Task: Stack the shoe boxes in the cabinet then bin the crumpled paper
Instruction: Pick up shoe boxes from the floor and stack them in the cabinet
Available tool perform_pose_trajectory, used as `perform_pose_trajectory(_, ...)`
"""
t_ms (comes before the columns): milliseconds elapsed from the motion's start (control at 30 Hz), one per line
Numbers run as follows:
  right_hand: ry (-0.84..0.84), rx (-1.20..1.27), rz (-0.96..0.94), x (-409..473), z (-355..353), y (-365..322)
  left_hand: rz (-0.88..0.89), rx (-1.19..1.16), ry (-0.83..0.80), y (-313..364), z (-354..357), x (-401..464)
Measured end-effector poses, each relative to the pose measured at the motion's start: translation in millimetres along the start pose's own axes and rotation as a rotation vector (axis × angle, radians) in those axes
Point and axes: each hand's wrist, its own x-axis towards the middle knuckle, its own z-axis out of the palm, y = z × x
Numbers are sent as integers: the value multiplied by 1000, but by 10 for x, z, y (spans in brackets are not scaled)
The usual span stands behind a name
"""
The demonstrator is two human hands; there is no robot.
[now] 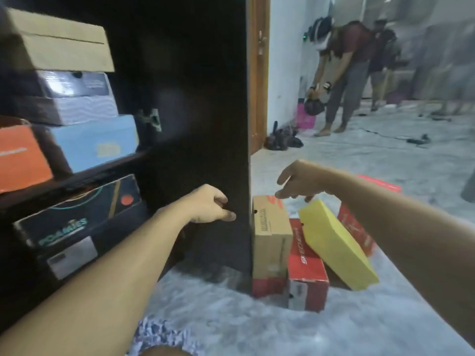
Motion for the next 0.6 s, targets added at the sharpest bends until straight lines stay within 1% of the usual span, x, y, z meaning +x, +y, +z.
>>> perform_pose_trajectory(100, -5, 4, 154, -92, 39, 764, 55, 15, -128, 314, 506, 294)
perform_pose_trajectory(167, 27, -21, 230, -166, 60, 1217, 80, 28, -198, 477, 817, 488)
perform_pose_trajectory(300, 2, -82, 367, -330, 137, 1903, 117, 11, -286, 762, 1382, 833)
perform_pose_trajectory(367, 10, -34, 425, -376, 209, 2179, 112, -23, -306, 882, 1628, 981)
perform_pose_trajectory(467, 17, 7, 484, -396, 327, 2477, 72, -147, -310, 1029, 1981, 1190)
perform_pose_trajectory(600, 44, 26, 477, -227, 550, 2716, -44, -315, -270, 1069, 2387, 1471)
